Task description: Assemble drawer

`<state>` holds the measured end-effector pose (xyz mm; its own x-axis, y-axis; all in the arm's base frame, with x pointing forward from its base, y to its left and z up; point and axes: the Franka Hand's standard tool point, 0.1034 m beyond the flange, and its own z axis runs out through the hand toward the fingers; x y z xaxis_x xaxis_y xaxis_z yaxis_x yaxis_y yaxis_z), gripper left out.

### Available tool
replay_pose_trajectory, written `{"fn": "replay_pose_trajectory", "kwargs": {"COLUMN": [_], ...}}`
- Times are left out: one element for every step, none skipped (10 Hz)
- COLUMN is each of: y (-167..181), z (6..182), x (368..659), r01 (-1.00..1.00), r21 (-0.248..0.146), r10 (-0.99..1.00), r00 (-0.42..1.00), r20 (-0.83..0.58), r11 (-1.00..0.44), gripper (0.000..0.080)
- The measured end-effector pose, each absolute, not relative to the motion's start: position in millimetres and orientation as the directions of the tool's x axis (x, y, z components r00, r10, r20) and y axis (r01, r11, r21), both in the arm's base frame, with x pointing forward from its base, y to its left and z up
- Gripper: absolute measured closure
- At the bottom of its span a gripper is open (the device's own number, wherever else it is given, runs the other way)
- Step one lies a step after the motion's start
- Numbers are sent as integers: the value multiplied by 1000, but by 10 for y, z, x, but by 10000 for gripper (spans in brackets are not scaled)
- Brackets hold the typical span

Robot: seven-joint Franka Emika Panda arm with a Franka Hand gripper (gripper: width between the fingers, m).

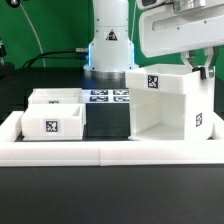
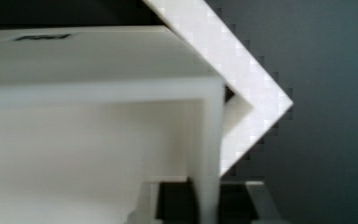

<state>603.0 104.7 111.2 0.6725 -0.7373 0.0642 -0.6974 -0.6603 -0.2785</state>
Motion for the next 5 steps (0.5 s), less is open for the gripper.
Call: {"fn": "replay_pose_trajectory", "kwargs": {"y": [1067, 1069, 1060, 1047, 1012], "z": [1127, 1133, 1134, 1136, 1160], "x": [6038, 6039, 6041, 6041, 6036], "r01": [-734, -769, -795, -830, -881], "r21": [-291, -297, -300, -303, -303], "r10": [-775, -810, -835, -869, -917], "r00": [630, 586, 550, 494, 396], "r20": [46, 25, 10, -13, -49], "r11": [-614, -566, -527, -468, -364], "gripper": [751, 748, 747, 747, 747]}}
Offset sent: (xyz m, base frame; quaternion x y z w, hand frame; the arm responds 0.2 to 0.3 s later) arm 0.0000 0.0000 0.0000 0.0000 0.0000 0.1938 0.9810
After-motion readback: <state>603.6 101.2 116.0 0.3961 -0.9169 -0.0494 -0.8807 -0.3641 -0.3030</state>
